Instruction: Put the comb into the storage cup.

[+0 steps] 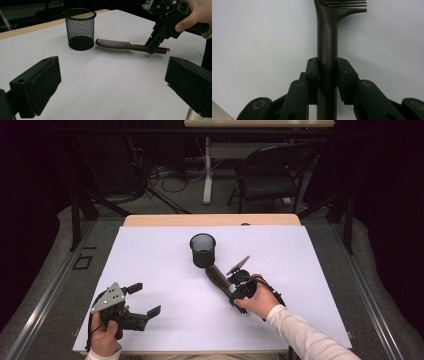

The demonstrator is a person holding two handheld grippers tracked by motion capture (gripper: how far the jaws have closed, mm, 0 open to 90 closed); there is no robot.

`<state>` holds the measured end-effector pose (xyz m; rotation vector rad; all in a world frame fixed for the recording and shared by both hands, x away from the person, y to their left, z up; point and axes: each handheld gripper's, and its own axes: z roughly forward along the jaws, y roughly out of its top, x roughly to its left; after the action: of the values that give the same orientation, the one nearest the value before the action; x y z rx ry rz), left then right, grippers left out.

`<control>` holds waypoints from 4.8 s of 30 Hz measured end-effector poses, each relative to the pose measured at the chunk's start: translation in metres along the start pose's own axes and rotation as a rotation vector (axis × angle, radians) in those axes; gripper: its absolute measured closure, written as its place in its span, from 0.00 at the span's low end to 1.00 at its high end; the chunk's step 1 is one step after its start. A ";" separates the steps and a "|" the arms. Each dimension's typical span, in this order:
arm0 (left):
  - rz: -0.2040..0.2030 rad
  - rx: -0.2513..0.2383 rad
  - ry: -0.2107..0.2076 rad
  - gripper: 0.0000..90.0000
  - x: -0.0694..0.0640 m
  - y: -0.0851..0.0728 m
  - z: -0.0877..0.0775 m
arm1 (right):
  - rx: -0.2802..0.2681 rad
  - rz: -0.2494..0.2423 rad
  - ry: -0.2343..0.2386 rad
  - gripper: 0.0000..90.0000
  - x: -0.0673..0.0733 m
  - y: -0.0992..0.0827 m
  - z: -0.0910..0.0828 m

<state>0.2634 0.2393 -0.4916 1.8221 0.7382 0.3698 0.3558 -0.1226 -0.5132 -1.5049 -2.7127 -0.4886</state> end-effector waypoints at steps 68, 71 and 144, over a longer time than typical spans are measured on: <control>-0.011 0.003 -0.007 0.01 0.000 -0.001 0.002 | -0.342 -0.077 -0.021 0.81 0.003 -0.025 -0.050; -0.018 -0.002 -0.014 0.01 -0.001 0.000 0.002 | -0.350 -0.087 -0.017 0.81 0.004 -0.025 -0.052; -0.174 0.034 -0.032 0.01 0.013 0.028 0.021 | -0.679 -0.343 -0.081 0.81 0.054 -0.008 -0.055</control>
<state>0.2942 0.2256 -0.4746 1.7760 0.8776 0.2148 0.3120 -0.0970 -0.4548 -1.1245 -3.0473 -1.5106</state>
